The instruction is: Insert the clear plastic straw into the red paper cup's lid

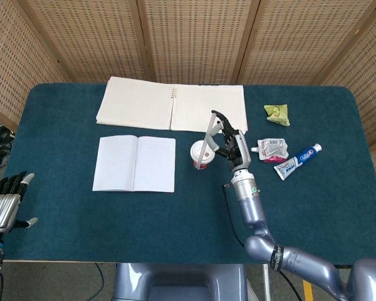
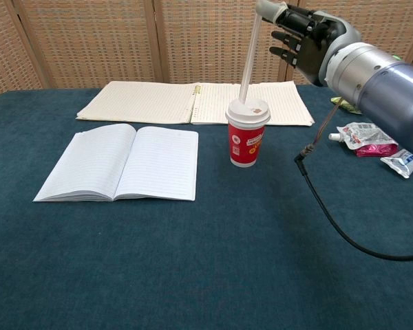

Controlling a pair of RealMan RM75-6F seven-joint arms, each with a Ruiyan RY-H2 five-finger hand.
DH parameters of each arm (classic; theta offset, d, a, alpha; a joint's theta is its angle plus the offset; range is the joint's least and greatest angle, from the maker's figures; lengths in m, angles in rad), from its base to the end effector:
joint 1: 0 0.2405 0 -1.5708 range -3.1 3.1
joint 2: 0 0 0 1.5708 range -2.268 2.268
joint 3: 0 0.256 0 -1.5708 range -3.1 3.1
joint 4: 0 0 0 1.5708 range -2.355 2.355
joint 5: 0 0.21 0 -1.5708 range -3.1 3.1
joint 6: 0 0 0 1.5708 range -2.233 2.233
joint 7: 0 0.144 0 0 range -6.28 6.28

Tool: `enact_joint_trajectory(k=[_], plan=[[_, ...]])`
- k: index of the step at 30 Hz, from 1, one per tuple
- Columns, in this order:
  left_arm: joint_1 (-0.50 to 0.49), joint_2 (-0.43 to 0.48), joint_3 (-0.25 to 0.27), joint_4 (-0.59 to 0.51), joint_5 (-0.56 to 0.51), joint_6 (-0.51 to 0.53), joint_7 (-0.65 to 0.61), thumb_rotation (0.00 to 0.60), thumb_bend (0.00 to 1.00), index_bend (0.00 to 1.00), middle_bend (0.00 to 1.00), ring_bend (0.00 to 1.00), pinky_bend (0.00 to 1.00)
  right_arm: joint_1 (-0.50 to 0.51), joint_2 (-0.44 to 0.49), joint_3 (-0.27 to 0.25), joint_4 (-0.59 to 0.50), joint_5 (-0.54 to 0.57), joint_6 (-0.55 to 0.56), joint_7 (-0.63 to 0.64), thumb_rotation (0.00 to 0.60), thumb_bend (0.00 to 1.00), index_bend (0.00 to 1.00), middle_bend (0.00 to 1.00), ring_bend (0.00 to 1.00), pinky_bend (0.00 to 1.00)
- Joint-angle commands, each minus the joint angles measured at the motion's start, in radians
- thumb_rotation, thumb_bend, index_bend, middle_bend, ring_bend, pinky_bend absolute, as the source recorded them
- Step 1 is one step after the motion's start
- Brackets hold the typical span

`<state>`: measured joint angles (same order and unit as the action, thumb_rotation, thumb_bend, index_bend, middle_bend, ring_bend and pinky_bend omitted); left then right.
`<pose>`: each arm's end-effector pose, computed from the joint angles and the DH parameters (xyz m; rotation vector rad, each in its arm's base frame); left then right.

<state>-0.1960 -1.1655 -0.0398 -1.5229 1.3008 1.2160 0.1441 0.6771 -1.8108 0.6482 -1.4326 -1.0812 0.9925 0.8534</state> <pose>-0.3448 0.2115 0.1284 -1.4800 -0.9868 -0.5936 -0.0789 -0.3877 0.0039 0.5587 -2.1494 2.0990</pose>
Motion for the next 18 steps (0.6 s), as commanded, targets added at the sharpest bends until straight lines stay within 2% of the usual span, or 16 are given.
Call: enact_joint_trajectory(k=[1, 8, 13, 18], plan=[[-0.002, -0.001, -0.002, 0.006, -0.008, -0.005, -0.005, 0.6, 0.07, 0.0, 0.0, 0.0, 0.0, 0.038, -0.034, -0.003, 0.05, -0.023, -0.003, 0.021, 0.6, 0.55, 0.64, 0.23, 0.0, 0.0], [-0.009, -0.006, -0.004, 0.017, -0.019, -0.021, -0.009, 0.6, 0.07, 0.0, 0.0, 0.0, 0.0, 0.094, -0.069, 0.019, 0.121, -0.05, 0.02, 0.052, 0.6, 0.55, 0.65, 0.23, 0.0, 0.0], [-0.016, -0.012, -0.003, 0.026, -0.029, -0.037, -0.009, 0.6, 0.07, 0.0, 0.0, 0.0, 0.0, 0.13, -0.146, 0.046, 0.247, -0.095, 0.148, 0.097, 0.6, 0.55, 0.65, 0.24, 0.0, 0.0], [-0.021, -0.018, -0.002, 0.03, -0.033, -0.045, -0.003, 0.6, 0.07, 0.0, 0.0, 0.0, 0.0, 0.147, -0.17, 0.048, 0.333, -0.1, 0.168, 0.145, 0.6, 0.55, 0.65, 0.24, 0.0, 0.0]])
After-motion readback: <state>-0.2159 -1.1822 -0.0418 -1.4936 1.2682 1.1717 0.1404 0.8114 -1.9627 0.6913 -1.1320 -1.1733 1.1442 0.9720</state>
